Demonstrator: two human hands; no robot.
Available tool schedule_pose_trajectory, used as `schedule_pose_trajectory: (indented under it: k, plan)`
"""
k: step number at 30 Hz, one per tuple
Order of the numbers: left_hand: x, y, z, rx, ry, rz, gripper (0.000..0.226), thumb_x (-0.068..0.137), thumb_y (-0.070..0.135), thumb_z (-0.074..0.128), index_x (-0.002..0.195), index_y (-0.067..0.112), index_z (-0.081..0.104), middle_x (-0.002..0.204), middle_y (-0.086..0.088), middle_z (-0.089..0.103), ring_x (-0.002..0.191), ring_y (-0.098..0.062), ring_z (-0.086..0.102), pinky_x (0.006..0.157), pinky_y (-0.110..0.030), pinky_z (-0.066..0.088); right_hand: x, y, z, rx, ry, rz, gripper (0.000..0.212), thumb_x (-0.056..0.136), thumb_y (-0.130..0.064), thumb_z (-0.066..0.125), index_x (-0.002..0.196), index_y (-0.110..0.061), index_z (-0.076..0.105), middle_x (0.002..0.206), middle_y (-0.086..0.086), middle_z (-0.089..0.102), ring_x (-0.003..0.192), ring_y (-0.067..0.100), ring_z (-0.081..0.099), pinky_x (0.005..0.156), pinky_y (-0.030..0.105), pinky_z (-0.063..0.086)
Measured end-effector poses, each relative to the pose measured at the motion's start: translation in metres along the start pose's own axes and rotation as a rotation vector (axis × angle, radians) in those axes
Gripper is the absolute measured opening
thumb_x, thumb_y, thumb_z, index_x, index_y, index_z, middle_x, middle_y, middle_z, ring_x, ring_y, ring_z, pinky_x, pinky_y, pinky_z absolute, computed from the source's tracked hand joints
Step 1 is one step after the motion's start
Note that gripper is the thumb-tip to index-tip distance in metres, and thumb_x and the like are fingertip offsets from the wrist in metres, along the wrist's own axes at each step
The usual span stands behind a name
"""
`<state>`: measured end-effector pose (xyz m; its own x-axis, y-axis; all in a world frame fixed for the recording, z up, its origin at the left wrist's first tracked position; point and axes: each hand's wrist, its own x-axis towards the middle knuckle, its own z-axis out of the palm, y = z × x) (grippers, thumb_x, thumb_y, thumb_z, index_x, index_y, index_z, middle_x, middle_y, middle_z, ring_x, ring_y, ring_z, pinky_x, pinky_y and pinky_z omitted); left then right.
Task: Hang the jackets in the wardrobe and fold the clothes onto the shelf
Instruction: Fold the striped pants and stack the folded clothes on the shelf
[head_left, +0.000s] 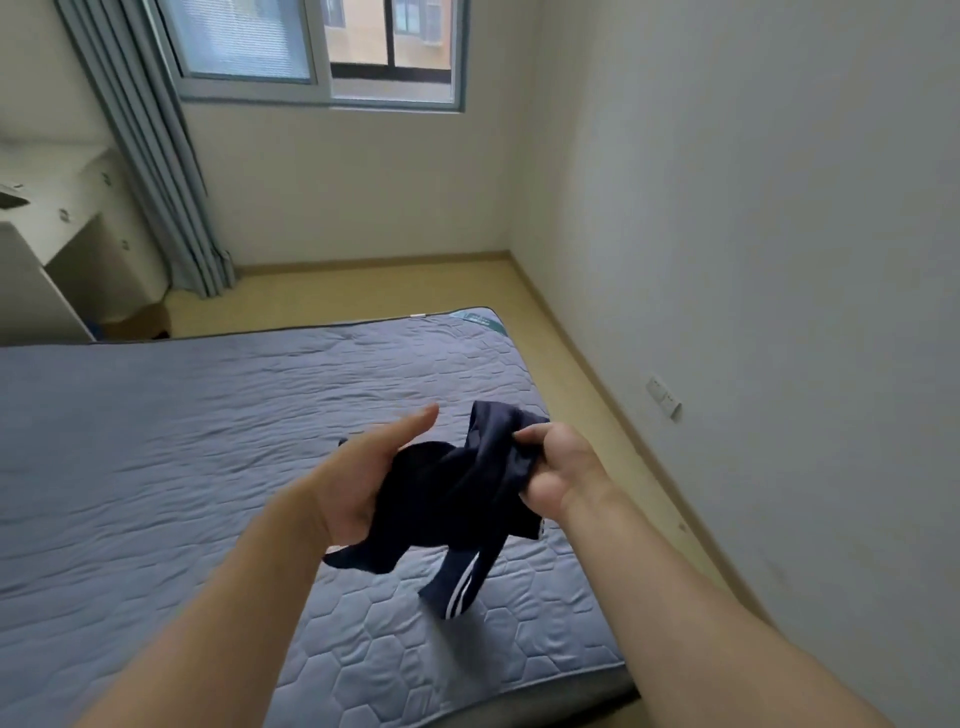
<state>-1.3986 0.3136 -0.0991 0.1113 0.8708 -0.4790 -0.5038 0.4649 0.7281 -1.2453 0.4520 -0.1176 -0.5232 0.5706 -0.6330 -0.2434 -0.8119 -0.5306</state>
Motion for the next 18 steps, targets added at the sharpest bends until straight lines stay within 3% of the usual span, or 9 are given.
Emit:
schedule_pose_trajectory:
  k: [3, 5, 6, 8, 10, 13, 16, 18]
  plan:
    - [0.004, -0.018, -0.023, 0.134, 0.123, -0.150, 0.085, 0.083, 0.075, 0.051, 0.112, -0.002, 0.071, 0.104, -0.019, 0.070, 0.096, -0.033, 0.069, 0.087, -0.038, 0.055, -0.006, 0.002, 0.014, -0.038, 0.006, -0.103, 0.023, 0.080, 0.006, 0.041, 0.087, 0.004, 0.063, 0.091, 0.020, 0.068, 0.086, 0.036, 0.065, 0.091, 0.048, 0.053]
    - [0.012, -0.031, -0.028, 0.140, 0.164, -0.170, 0.090, 0.086, 0.076, 0.042, 0.126, -0.002, 0.064, 0.124, -0.025, 0.064, 0.113, -0.037, 0.061, 0.106, -0.045, 0.044, -0.015, 0.004, 0.022, -0.052, -0.042, -0.130, 0.020, 0.068, 0.002, 0.046, 0.076, -0.001, 0.065, 0.085, 0.015, 0.066, 0.081, 0.033, 0.065, 0.093, 0.045, 0.052]
    - [0.015, -0.035, -0.026, 0.115, 0.170, -0.143, 0.089, 0.088, 0.075, 0.039, 0.125, -0.002, 0.065, 0.129, -0.026, 0.062, 0.115, -0.037, 0.061, 0.107, -0.046, 0.041, -0.022, 0.005, 0.026, -0.063, -0.091, -0.133, 0.019, 0.063, -0.002, 0.049, 0.069, -0.004, 0.066, 0.082, 0.012, 0.064, 0.079, 0.030, 0.064, 0.092, 0.041, 0.052]
    - [0.025, -0.038, -0.023, -0.011, 0.192, -0.074, 0.087, 0.089, 0.075, 0.035, 0.118, 0.001, 0.071, 0.127, -0.021, 0.065, 0.111, -0.034, 0.065, 0.100, -0.043, 0.047, -0.033, 0.009, 0.034, -0.089, -0.209, -0.120, 0.015, 0.061, -0.011, 0.054, 0.063, -0.009, 0.068, 0.076, 0.010, 0.063, 0.072, 0.028, 0.065, 0.080, 0.035, 0.054]
    - [0.035, -0.035, -0.022, -0.157, 0.205, -0.009, 0.089, 0.089, 0.078, 0.032, 0.118, 0.004, 0.072, 0.123, -0.015, 0.067, 0.107, -0.032, 0.067, 0.092, -0.039, 0.049, -0.041, 0.010, 0.038, -0.176, -0.265, -0.115, 0.013, 0.069, -0.023, 0.064, 0.070, -0.011, 0.070, 0.076, 0.012, 0.064, 0.071, 0.029, 0.065, 0.076, 0.036, 0.056]
    - [0.049, -0.022, -0.022, -0.351, 0.255, 0.058, 0.080, 0.088, 0.075, 0.044, 0.095, 0.002, 0.078, 0.097, -0.016, 0.072, 0.083, -0.032, 0.072, 0.073, -0.039, 0.058, -0.050, 0.011, 0.034, -0.302, -0.239, -0.114, 0.031, 0.080, -0.035, 0.076, 0.095, -0.009, 0.071, 0.095, 0.017, 0.070, 0.091, 0.032, 0.067, 0.097, 0.045, 0.052]
    - [0.057, -0.007, -0.018, -0.386, 0.279, 0.151, 0.036, 0.095, 0.036, 0.059, 0.087, 0.004, 0.072, 0.086, -0.013, 0.075, 0.073, -0.026, 0.075, 0.062, -0.036, 0.061, -0.053, 0.014, 0.019, -0.417, -0.148, -0.185, 0.034, 0.087, -0.029, 0.073, 0.111, -0.003, 0.074, 0.111, 0.014, 0.074, 0.100, 0.027, 0.071, 0.094, 0.038, 0.054]
    - [0.061, 0.000, -0.014, -0.332, 0.281, 0.220, 0.016, 0.098, 0.012, 0.052, 0.092, 0.007, 0.066, 0.077, -0.010, 0.075, 0.066, -0.020, 0.074, 0.053, -0.027, 0.058, -0.054, 0.016, 0.007, -0.529, -0.090, -0.200, 0.032, 0.086, -0.026, 0.074, 0.111, -0.005, 0.074, 0.110, 0.013, 0.074, 0.102, 0.026, 0.071, 0.093, 0.039, 0.056]
